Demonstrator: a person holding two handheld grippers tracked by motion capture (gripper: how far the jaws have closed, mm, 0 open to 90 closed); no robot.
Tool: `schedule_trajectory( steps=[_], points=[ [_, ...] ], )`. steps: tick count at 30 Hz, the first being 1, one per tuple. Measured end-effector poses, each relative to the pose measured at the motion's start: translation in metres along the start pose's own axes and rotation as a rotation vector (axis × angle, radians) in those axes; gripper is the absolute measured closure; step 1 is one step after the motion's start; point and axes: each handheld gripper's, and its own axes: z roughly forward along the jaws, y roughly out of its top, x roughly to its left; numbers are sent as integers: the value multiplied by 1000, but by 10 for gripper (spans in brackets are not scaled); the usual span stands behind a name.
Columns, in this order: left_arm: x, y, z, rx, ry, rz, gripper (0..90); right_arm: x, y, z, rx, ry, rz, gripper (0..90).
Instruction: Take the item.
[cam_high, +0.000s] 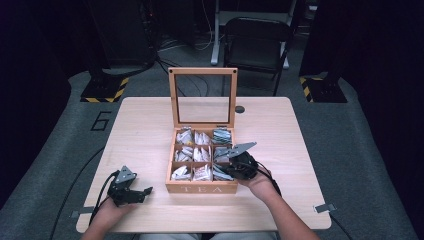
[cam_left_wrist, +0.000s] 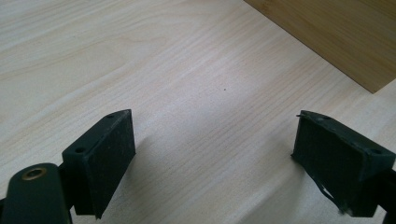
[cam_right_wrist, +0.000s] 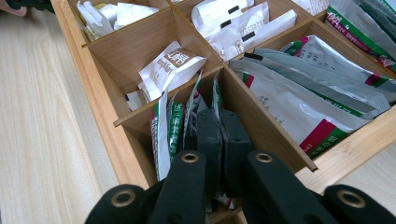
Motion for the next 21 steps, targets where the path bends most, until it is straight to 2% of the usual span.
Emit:
schedule_trajectory(
  steps=[17,21],
  points=[
    [0,0,0,0,0,0,126,1,4,-4,-5,1,-14,889],
    [0,0,0,0,0,1,126,2,5,-7,-21,-3,-20,889]
  ],
)
